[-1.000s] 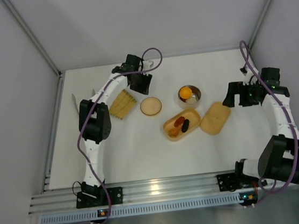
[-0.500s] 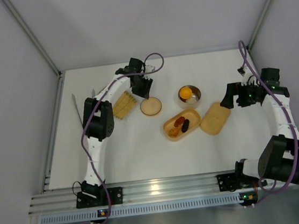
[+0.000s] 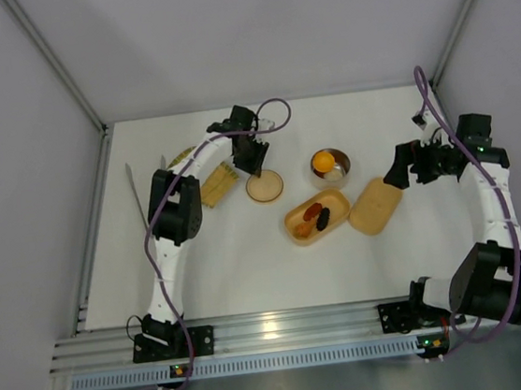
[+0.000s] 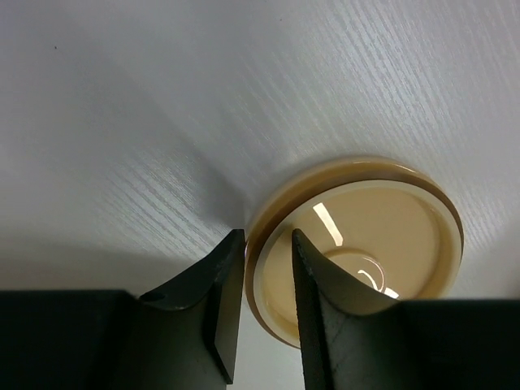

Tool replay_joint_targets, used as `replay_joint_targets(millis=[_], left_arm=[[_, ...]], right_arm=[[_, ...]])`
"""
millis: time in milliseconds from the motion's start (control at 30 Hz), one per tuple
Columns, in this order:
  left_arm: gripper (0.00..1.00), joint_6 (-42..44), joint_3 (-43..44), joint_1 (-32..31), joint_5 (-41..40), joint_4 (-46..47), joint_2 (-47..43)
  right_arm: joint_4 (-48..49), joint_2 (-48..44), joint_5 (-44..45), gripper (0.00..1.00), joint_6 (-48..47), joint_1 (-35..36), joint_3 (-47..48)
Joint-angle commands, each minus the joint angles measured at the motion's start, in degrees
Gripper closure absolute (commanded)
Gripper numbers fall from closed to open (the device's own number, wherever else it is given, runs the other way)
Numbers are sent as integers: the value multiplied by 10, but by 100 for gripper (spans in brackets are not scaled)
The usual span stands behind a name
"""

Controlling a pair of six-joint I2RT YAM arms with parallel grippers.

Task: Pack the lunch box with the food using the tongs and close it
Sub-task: Pick up the box lid from the center of the board.

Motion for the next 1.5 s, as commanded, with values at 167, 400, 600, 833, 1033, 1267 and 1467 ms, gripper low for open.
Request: replay_joint_targets(millis=[167,400,600,833,1033,1267,1467], left_arm=[[82,11,-4,-14,-19,4,18],[100,-24,21,-14,20,-5,-26],[100,-20,66,-12,38,-54,-70],[100,-1,61,-13,143,-133,-154],[100,-10,10,-14,271,-181,-204],[100,18,-37,-14,449,-233,-232],[100,76,-54,-15,538,-300,-238]], right_arm=[[-41,-31,-37,1,-46,0,42],[-35,-67,-34,1,-69,6,29],[-32,-89,-21,1,-122,16,35],[-2,-162,-81,1,-327,67,7],[37,-219,4,1,-461,289,4],[85,-251,155,12,-614,549,-47],[254,-331,147,31,-728,606,-193]])
